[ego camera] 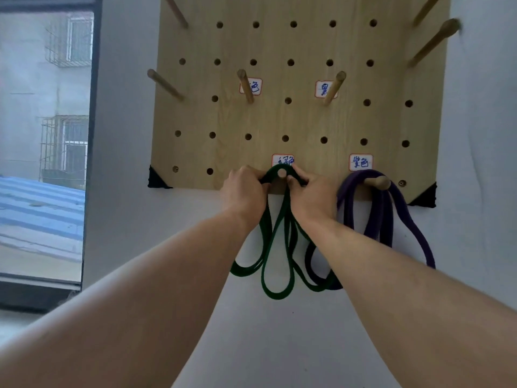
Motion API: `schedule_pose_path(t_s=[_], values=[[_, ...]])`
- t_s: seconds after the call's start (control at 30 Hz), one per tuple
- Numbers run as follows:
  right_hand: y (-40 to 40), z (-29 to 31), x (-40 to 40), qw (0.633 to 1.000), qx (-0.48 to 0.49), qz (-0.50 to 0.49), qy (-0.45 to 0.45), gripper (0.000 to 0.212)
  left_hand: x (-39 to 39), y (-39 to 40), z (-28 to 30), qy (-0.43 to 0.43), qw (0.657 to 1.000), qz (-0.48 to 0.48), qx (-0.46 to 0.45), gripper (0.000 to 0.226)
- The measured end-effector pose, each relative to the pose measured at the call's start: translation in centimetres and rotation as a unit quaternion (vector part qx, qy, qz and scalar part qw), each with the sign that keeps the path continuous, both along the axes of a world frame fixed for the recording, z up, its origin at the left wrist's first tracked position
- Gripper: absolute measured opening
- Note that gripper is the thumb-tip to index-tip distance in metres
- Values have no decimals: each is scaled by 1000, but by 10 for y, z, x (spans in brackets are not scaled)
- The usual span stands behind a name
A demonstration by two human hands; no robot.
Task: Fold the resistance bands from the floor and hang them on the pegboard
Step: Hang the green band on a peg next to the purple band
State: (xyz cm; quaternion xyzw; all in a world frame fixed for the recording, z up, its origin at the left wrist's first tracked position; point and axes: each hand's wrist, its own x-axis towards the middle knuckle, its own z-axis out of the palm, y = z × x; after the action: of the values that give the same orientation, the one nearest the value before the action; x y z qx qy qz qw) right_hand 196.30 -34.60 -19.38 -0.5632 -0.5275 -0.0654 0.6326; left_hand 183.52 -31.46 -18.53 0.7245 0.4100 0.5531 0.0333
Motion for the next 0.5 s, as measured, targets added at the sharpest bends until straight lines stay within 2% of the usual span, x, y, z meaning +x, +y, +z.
schedule_pose_path(t_s=[0.1, 0.17, 0.23, 0.37, 0.43, 0.5], values=[[4, -27, -10, 998, 20, -25, -57, 65, -1, -6, -13, 18, 1000, -1, 23, 29], [6, -41, -25, 997, 21, -62, -40, 71, -2, -9, -17, 25, 999, -1, 31, 34], [12, -46, -38, 997, 34, -61, 18, 68, -4, -10, -13, 37, 999, -4, 29, 33], [19, -42, -49, 988, 60, 31, 142, 54, -11, -13, -1, 84, 996, 33, 26, 37], [15, -43, -43, 990, 52, 38, 128, 39, -12, -16, 0, 106, 992, 55, 35, 41], [10, -46, -33, 995, 40, 33, 90, 33, -12, -16, -4, 113, 991, 58, 44, 41]])
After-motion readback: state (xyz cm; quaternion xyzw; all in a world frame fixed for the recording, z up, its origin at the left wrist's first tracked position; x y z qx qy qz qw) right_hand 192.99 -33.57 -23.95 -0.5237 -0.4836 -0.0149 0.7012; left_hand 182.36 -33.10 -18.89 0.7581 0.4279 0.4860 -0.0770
